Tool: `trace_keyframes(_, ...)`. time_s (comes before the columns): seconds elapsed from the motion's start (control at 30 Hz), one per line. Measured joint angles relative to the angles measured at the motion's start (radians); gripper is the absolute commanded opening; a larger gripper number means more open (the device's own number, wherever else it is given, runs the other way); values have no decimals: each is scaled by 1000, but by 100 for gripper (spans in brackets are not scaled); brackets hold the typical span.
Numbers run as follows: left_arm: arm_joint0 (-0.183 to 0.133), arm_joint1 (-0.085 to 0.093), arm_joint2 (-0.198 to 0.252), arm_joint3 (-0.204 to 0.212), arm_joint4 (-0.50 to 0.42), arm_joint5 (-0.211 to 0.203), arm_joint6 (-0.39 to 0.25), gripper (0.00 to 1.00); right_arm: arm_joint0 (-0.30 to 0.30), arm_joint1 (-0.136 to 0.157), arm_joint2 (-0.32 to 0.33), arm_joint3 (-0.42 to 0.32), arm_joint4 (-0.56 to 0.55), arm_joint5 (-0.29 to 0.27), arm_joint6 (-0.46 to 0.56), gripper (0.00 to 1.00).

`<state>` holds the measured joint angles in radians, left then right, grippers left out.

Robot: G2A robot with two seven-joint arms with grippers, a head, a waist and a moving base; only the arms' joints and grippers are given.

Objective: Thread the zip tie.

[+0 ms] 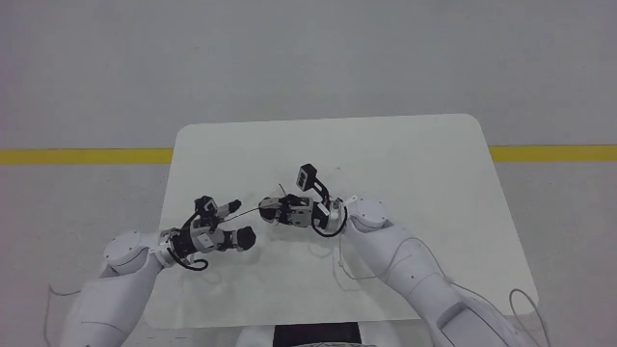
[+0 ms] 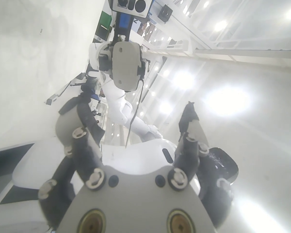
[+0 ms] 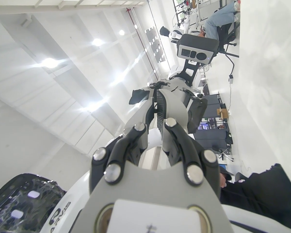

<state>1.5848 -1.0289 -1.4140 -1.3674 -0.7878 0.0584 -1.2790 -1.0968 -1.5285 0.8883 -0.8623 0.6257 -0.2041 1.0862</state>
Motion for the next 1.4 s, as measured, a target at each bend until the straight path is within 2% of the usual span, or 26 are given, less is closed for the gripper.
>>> trace_keyframes(0.13, -1, 3, 3, 6, -4, -6, 0, 33, -4, 5, 1, -10, -21, 4, -5, 0)
trace_keyframes(0.23, -1, 5, 5, 10, -6, -9, 2, 29, -5, 8, 0, -17, -33, 7, -1, 0)
trace_keyframes(0.53, -3, 9, 16, 11, 0, -25, 19, 26, -7, 13, -6, -37, -47, 10, 22, 0)
trace_keyframes(0.8, -1, 12, 22, 10, -20, -38, 27, 26, -14, 11, -7, -41, 3, -5, 56, 0)
trace_keyframes(1.03, 0, 16, 23, 11, -38, -42, 24, 21, -5, 7, -26, -30, -16, 1, 40, 0)
trace_keyframes(1.4, -2, 21, 31, 13, -43, -46, 28, 19, 2, 4, -44, -30, -28, -1, 26, 0)
